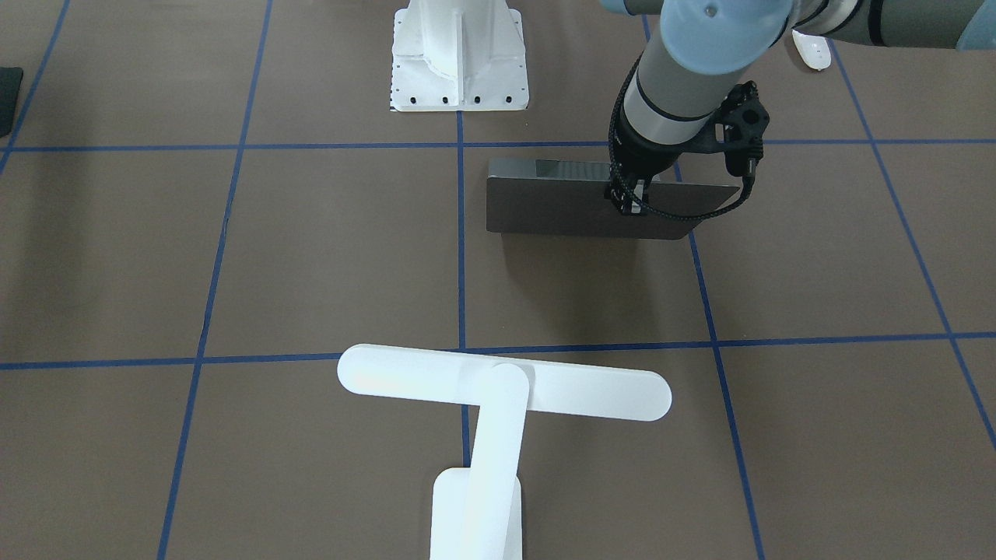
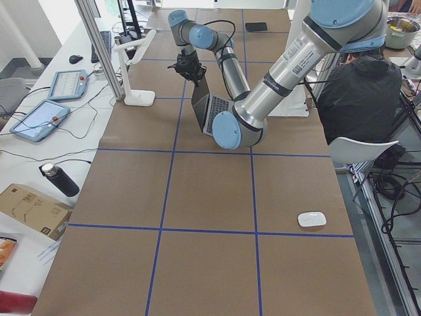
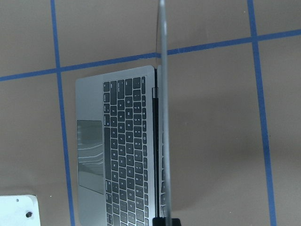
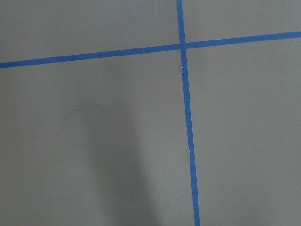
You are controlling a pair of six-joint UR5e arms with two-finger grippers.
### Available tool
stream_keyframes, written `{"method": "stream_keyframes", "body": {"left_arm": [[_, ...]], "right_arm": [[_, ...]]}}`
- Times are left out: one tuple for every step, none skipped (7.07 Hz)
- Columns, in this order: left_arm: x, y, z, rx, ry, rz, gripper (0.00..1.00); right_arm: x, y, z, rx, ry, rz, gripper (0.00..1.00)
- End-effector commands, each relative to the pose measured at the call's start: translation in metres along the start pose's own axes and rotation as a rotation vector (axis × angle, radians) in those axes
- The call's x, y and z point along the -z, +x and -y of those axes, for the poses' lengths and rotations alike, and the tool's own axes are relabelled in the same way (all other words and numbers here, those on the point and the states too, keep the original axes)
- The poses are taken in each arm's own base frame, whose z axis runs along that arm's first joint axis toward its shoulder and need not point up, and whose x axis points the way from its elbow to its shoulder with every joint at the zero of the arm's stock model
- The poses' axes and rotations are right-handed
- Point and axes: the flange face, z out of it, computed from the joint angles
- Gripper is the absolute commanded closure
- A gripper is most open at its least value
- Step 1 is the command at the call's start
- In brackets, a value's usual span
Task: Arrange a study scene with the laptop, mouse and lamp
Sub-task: 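Lower the silver laptop onto the table with the left gripper, then slide the laptop farther from the robot with the left gripper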
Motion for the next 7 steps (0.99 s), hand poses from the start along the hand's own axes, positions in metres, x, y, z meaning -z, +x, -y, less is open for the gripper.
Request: {"method": "stream_keyframes", "body": {"left_arm": [[-0.023, 0.028, 0.002, 0.086, -0.019, -0.02, 1.0], [-0.03, 0.037, 0.006, 0.097, -0.017, -0.018, 1.0], [-0.036, 0.043, 0.011, 0.091, -0.02, -0.025, 1.0], [-0.041, 0.048, 0.012, 0.082, -0.024, -0.029, 1.0], [-0.046, 0.053, 0.012, 0.071, -0.031, -0.036, 1.0], [-0.049, 0.057, 0.013, 0.069, -0.034, -0.041, 1.0], [-0.052, 0.06, 0.014, 0.069, -0.032, -0.039, 1.0]], "right_arm": [[0.001, 0.0, 0.002, 0.0, 0.003, -0.006, 0.0], [0.001, 0.0, 0.002, 0.0, 0.003, -0.006, 0.0], [-0.001, 0.001, 0.002, -0.002, -0.001, -0.004, 0.0], [-0.001, 0.002, 0.002, -0.003, -0.003, -0.005, 0.0], [-0.001, 0.002, 0.002, -0.003, -0.003, -0.005, 0.0], [-0.002, 0.002, 0.003, -0.003, -0.003, -0.005, 0.0], [-0.002, 0.002, 0.002, -0.004, -0.004, -0.005, 0.0]]}}
